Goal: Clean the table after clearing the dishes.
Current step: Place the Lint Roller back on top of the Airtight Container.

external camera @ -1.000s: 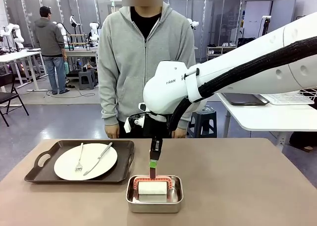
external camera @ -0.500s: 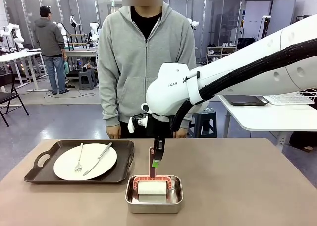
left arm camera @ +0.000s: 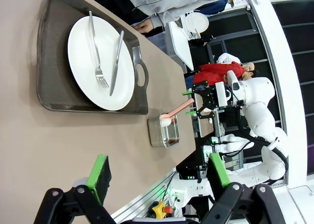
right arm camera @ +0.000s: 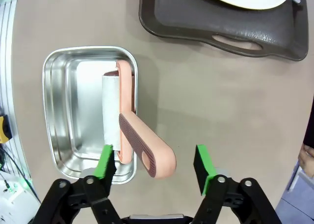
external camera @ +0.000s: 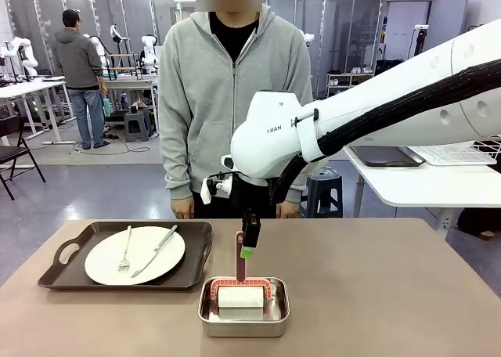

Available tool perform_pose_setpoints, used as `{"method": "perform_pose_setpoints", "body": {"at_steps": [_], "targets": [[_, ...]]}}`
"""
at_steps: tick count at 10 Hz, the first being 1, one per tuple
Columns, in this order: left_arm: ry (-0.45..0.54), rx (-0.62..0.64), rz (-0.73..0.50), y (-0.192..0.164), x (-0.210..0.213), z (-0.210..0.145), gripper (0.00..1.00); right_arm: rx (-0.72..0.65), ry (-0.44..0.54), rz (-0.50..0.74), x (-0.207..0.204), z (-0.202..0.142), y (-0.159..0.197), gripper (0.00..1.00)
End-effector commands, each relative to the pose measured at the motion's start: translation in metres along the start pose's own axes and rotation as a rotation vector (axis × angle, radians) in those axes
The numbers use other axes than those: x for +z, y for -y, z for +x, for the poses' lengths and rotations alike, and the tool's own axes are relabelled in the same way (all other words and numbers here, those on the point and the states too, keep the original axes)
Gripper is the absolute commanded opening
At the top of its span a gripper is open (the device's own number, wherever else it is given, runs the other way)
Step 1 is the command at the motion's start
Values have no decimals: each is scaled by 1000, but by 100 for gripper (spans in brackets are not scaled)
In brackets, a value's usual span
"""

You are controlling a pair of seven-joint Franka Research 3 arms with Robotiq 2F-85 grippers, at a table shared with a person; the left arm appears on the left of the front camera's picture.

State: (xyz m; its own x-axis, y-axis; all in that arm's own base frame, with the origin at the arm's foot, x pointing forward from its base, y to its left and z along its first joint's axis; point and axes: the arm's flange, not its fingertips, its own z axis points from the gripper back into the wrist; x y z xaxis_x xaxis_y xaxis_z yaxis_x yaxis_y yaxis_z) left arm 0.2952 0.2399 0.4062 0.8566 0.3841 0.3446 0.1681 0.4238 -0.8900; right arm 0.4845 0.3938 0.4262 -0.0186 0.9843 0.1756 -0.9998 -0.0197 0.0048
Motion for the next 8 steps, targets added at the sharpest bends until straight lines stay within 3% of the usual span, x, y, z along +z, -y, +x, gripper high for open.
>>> {"method": "perform_pose_setpoints", "body": {"at_steps": [1, 2, 8], "targets": [[-2, -6, -7, 3, 3, 0, 100, 23, -15, -21, 7, 1, -3, 94], [-2, -6, -7, 3, 3, 0, 100, 19, -11, -19, 8, 0, -2, 99], [-2, -6, -7, 3, 3, 0, 100, 4, 3, -12, 6, 2, 0, 100]]}}
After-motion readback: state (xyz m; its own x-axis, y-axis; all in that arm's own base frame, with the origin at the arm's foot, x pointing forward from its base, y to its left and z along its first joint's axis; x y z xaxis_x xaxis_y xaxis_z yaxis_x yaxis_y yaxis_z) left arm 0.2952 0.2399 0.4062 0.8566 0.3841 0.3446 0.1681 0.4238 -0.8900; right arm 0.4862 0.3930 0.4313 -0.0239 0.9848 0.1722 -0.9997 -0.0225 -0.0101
